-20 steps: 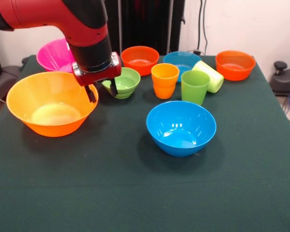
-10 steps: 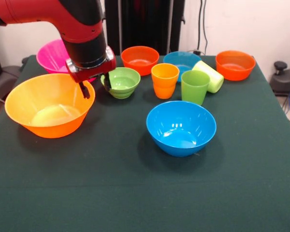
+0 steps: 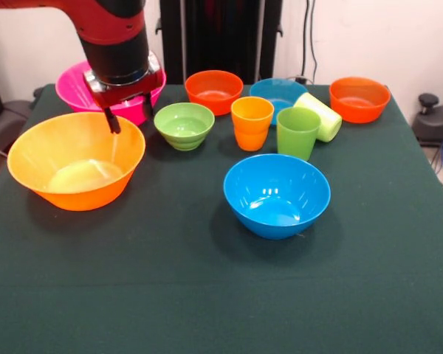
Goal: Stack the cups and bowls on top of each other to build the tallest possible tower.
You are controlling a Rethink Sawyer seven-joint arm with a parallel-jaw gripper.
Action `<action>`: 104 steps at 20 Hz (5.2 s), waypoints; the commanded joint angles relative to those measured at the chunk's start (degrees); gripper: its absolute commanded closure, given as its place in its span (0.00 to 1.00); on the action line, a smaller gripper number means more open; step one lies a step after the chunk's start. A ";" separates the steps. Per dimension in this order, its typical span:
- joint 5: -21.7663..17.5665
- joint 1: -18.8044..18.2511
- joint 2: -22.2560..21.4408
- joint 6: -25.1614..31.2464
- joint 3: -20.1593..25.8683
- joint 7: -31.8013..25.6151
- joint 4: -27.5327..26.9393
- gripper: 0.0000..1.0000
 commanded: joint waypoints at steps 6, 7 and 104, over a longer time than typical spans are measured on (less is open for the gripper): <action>-8.85 1.06 2.02 -6.56 -0.69 -10.96 -0.09 0.00; -9.23 0.54 2.43 -10.15 -0.24 -9.15 1.12 0.00; -8.91 2.90 2.75 -20.79 -8.08 0.10 7.57 0.00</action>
